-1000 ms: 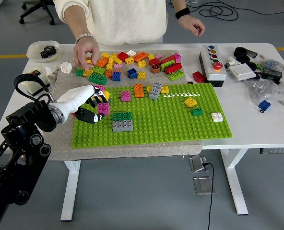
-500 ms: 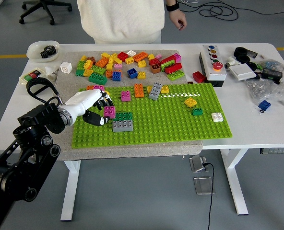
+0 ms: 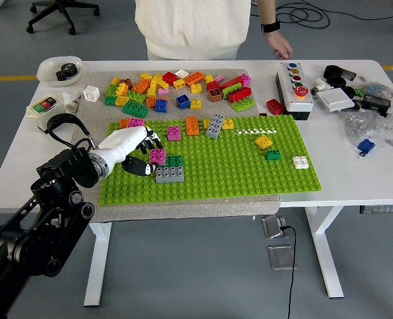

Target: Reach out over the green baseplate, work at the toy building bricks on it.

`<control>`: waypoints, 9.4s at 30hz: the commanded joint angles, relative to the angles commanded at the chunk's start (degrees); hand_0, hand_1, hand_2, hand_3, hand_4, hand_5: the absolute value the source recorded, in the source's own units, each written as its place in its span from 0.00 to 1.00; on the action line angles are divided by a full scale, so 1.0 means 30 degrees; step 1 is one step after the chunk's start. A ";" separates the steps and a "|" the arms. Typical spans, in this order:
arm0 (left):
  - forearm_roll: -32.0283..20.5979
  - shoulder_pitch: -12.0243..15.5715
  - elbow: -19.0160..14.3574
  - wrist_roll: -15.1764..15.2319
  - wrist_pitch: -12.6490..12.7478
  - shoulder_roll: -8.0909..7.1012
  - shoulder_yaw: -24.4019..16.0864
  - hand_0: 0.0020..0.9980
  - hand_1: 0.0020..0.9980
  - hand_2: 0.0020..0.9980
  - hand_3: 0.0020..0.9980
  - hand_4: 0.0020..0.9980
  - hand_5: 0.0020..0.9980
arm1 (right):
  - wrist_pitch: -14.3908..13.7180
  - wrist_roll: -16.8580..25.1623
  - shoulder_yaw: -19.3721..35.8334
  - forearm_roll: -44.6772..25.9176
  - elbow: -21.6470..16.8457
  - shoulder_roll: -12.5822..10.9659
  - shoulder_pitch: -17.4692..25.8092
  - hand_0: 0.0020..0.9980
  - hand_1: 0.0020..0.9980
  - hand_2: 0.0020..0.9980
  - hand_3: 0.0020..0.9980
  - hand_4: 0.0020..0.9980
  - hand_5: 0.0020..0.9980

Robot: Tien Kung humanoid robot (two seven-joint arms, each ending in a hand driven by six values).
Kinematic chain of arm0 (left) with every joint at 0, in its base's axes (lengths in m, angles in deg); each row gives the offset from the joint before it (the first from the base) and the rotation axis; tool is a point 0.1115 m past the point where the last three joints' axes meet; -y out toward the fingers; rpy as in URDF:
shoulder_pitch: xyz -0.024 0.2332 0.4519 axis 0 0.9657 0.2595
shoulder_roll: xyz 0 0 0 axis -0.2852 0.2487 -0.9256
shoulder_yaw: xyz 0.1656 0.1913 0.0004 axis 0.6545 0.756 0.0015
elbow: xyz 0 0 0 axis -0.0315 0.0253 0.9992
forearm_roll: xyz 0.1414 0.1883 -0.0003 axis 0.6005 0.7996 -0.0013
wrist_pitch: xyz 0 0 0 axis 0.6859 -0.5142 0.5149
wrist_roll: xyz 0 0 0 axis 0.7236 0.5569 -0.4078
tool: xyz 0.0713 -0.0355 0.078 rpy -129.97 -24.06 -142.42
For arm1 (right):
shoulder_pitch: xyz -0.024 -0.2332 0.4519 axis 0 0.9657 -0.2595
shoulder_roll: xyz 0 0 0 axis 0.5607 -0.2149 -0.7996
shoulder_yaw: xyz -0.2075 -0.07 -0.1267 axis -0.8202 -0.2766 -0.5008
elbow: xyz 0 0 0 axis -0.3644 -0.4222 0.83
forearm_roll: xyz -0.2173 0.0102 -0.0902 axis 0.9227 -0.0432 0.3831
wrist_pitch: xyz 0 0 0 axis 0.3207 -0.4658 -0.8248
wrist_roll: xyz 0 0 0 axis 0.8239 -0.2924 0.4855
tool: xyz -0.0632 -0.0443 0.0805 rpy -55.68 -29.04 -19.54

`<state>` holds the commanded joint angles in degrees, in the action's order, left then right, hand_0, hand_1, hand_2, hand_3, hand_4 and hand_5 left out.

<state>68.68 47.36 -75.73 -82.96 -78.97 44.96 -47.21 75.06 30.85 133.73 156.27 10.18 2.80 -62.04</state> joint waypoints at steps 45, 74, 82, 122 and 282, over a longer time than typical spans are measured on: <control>0.0000 -0.0751 0.2577 0.0630 0.2161 0.0505 0.0921 0.63 0.57 0.53 0.54 0.58 0.10 | 0.0025 0.0004 -0.0005 -0.0035 0.0000 -0.0020 -0.0010 0.74 0.65 0.69 0.64 0.85 0.53; 0.0000 -0.0789 0.2983 0.0820 0.2608 0.0576 0.0929 0.64 0.58 0.53 0.54 0.59 0.13 | 0.0057 0.0011 -0.0074 -0.0007 0.0000 0.0007 0.0025 0.74 0.64 0.69 0.64 0.85 0.53; 0.0000 -0.0860 0.3092 0.0836 0.2748 0.0596 0.0862 0.65 0.58 0.54 0.55 0.61 0.14 | 0.0083 0.0022 -0.0059 0.0002 0.0000 0.0009 0.0021 0.74 0.65 0.69 0.64 0.85 0.53; 0.0000 -0.0987 0.3607 0.1631 0.2854 0.0656 0.0746 0.70 0.61 0.55 0.55 0.66 0.17 | 0.0279 0.0075 -0.0072 -0.0117 0.0000 0.0010 -0.0012 0.74 0.64 0.68 0.64 0.85 0.53; 0.0000 -0.2064 0.4482 0.3679 0.3114 -0.0549 0.1649 0.77 0.70 0.59 0.63 0.83 0.22 | 0.0467 0.0116 0.0069 -0.0057 0.0000 0.0060 -0.0021 0.75 0.64 0.68 0.62 0.86 0.56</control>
<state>68.68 41.16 -62.28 -71.92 -69.63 43.31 -42.26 76.46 31.20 133.94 156.10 10.18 2.99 -62.10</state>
